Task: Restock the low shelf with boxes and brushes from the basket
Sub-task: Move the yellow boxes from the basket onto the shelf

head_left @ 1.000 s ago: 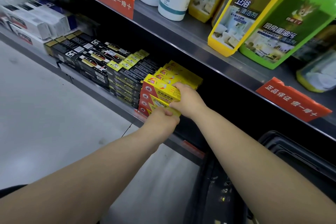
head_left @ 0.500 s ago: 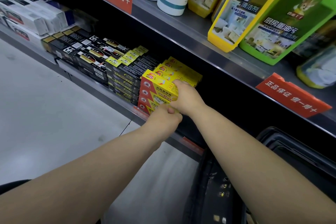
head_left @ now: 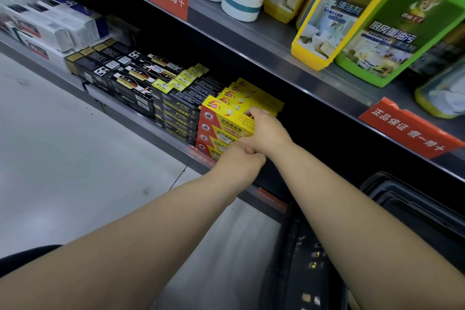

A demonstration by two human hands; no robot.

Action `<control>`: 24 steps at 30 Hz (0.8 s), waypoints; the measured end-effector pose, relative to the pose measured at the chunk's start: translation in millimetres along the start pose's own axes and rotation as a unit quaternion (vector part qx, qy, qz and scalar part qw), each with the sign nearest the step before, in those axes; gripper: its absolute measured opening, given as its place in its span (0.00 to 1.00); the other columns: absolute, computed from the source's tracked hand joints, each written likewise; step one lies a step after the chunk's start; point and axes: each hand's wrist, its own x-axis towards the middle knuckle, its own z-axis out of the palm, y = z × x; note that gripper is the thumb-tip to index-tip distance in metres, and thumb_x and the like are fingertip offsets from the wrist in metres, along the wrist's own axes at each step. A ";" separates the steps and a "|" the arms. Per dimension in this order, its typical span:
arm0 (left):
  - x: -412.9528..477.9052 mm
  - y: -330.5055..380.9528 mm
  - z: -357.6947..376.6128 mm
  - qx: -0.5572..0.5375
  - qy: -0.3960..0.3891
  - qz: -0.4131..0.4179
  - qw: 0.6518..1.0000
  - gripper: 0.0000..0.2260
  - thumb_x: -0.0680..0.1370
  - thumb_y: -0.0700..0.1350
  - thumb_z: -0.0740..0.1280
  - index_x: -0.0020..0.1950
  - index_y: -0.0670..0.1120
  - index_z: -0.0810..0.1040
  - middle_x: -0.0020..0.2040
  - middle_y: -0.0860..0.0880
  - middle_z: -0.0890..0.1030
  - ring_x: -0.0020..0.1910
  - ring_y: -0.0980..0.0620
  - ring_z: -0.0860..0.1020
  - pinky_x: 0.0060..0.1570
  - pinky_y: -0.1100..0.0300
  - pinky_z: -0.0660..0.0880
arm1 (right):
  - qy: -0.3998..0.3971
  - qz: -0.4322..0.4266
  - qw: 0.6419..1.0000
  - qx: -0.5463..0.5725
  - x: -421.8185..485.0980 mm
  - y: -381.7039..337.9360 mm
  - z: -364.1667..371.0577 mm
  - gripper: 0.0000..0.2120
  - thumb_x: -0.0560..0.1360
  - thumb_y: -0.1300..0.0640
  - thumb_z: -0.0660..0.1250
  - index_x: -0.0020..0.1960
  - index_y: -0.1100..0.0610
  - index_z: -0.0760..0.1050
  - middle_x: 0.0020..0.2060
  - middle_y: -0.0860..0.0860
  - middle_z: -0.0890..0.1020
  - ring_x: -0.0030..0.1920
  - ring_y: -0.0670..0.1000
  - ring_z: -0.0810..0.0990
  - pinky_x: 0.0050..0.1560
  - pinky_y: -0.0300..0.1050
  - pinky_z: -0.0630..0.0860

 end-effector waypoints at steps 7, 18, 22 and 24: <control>-15.1 12.1 15.7 0.055 0.028 0.088 0.994 0.08 0.74 0.41 0.64 0.52 0.47 0.74 0.40 0.53 0.75 0.39 0.55 0.74 0.40 0.61 0.72 | 0.081 0.051 0.954 0.284 -59.8 24.5 -58.6 0.22 0.65 0.64 0.76 0.56 0.54 0.75 0.51 0.50 0.78 0.48 0.46 0.75 0.47 0.33 0.74; -82.9 32.5 101.1 0.357 -0.188 0.389 0.828 0.06 0.75 0.45 0.66 0.48 0.55 0.75 0.45 0.60 0.77 0.46 0.63 0.73 0.47 0.66 0.71 | 0.066 0.149 0.931 0.325 -265.1 145.6 -82.4 0.14 0.68 0.68 0.73 0.46 0.52 0.77 0.41 0.53 0.81 0.37 0.44 0.80 0.42 0.33 0.77; -107.2 24.5 139.7 0.418 -0.266 0.383 0.780 0.05 0.77 0.50 0.63 0.52 0.57 0.74 0.48 0.62 0.75 0.49 0.64 0.72 0.50 0.64 0.72 | 0.010 0.264 0.933 0.244 -313.6 209.9 -49.8 0.06 0.73 0.61 0.70 0.48 0.52 0.76 0.42 0.50 0.80 0.45 0.52 0.80 0.43 0.37 0.74; -115.9 17.7 157.9 0.437 -0.293 0.373 0.764 0.06 0.78 0.51 0.62 0.54 0.57 0.74 0.49 0.61 0.76 0.50 0.63 0.73 0.50 0.63 0.73 | -0.032 0.342 0.918 0.198 -333.7 242.5 -25.4 0.09 0.74 0.58 0.68 0.53 0.55 0.76 0.47 0.52 0.80 0.49 0.54 0.79 0.47 0.44 0.74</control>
